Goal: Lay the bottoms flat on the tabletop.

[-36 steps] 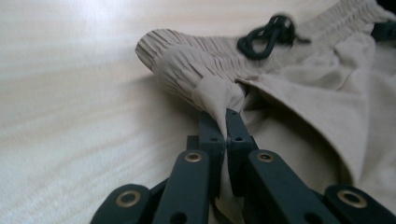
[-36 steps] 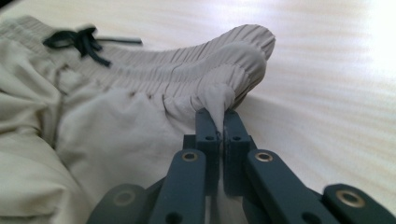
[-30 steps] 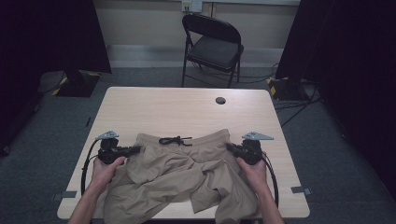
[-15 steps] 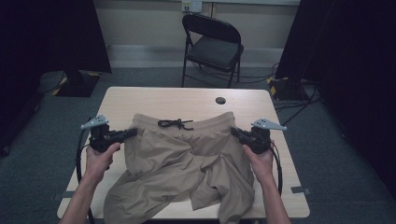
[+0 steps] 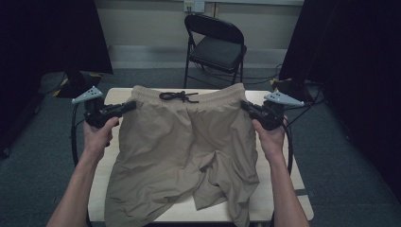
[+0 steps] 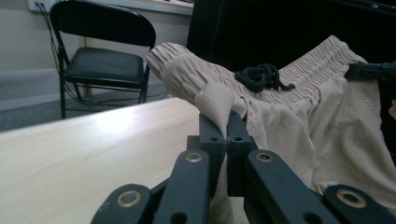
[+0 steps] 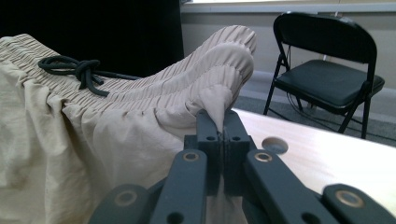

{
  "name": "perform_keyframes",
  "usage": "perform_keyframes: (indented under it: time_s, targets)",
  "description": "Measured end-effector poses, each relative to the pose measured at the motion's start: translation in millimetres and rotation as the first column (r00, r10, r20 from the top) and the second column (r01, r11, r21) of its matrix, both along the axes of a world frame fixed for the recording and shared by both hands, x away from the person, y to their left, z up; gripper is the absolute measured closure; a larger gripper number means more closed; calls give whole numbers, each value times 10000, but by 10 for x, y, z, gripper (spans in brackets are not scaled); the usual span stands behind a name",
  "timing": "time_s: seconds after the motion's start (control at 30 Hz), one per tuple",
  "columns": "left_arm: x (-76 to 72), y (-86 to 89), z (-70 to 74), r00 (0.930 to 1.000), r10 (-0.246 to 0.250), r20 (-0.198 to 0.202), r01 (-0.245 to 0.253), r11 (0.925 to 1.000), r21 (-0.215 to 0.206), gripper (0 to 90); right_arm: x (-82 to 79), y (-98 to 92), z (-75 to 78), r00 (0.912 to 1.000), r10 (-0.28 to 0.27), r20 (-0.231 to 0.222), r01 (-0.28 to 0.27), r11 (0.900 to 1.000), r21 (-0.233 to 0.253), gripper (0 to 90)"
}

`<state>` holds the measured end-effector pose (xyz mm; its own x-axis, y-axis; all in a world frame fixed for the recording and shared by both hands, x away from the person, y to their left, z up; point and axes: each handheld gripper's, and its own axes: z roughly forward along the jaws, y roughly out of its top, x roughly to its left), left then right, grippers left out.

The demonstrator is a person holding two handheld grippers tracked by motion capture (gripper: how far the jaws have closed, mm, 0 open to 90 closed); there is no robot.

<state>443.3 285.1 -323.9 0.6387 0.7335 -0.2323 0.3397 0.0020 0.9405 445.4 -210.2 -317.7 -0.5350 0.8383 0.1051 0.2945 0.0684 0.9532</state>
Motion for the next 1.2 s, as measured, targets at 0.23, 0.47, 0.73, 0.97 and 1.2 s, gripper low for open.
perform_keyframes:
  time_s: [0.23, 0.47, 0.73, 0.97, 1.2]
  targets:
    - [235, 47, 194, 9995, 211, 251, -212, 9998, 47, 893, 276, 42, 180, 9999, -51, 89, 51, 10000, 48, 888]
    - [465, 88, 338, 9983, 488, 313, -494, 9987, 161, 893, 558, 100, 302, 9999, -153, -15, 153, 9998, -124, 888]
    - [788, 149, 352, 9876, 1567, -76, -1562, 9869, 414, 670, 878, 172, 447, 9983, -547, -196, 535, 9969, -583, 820]
    - [742, 112, 103, 9930, 1138, -320, -1118, 9920, 594, 628, 955, 92, 12, 9841, -1293, -1220, 1193, 9891, -861, 502]
    - [678, 124, 42, 9936, 1029, -459, -992, 9922, 755, 640, 843, 77, -152, 9845, -1058, -1397, 935, 9914, -916, 483]
